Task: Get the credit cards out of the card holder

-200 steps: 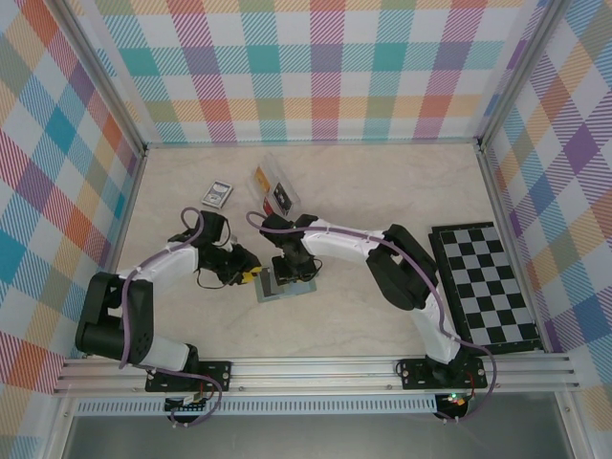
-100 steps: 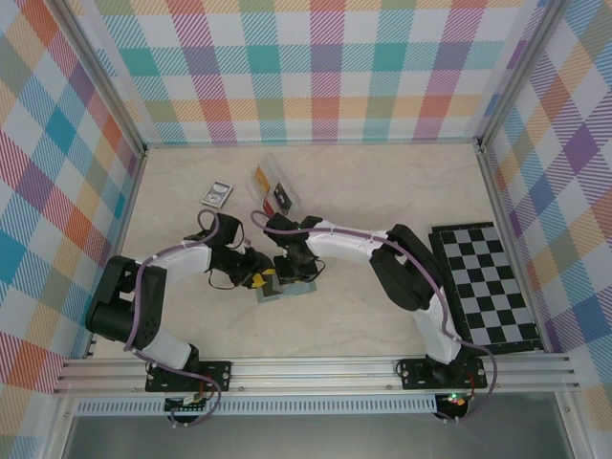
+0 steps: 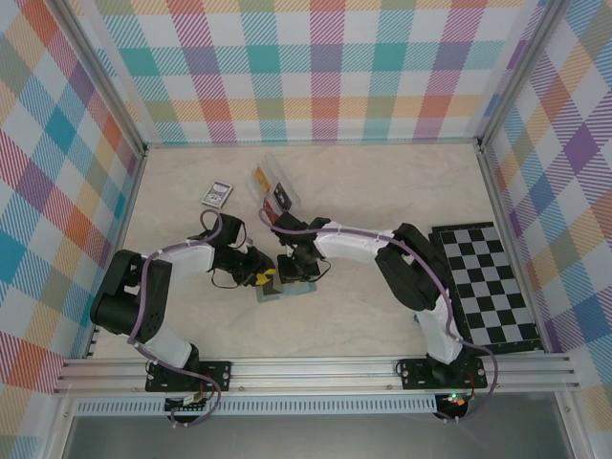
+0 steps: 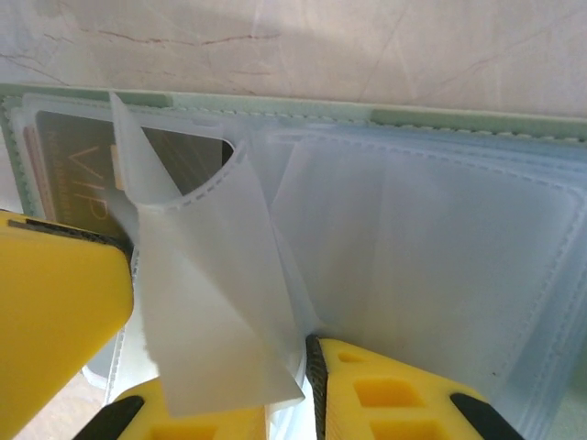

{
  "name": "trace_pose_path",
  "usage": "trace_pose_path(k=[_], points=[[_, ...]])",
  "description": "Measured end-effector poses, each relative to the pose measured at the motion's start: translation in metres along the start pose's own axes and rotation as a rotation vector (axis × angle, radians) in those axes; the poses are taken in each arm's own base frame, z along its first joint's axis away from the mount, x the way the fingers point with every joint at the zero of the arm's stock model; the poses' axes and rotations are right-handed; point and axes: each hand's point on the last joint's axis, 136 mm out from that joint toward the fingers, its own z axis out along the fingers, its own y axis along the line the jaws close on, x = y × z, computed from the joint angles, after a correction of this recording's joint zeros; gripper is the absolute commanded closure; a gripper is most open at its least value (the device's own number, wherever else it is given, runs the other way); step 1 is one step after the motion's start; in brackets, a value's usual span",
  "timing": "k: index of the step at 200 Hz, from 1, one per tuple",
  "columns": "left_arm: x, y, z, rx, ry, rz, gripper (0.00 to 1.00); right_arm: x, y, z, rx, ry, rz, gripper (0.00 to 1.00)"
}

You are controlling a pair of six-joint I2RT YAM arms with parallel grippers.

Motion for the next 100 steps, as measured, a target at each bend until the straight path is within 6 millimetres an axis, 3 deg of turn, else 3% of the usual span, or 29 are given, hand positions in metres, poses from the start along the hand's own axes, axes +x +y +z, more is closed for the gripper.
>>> trace_pose_path(k=[100], points=[[-0.001,-0.002,0.003,0.018,0.012,0.002,0.75,-0.004,0.002,-0.020,-0.119,-0.040,0.056,0.70]])
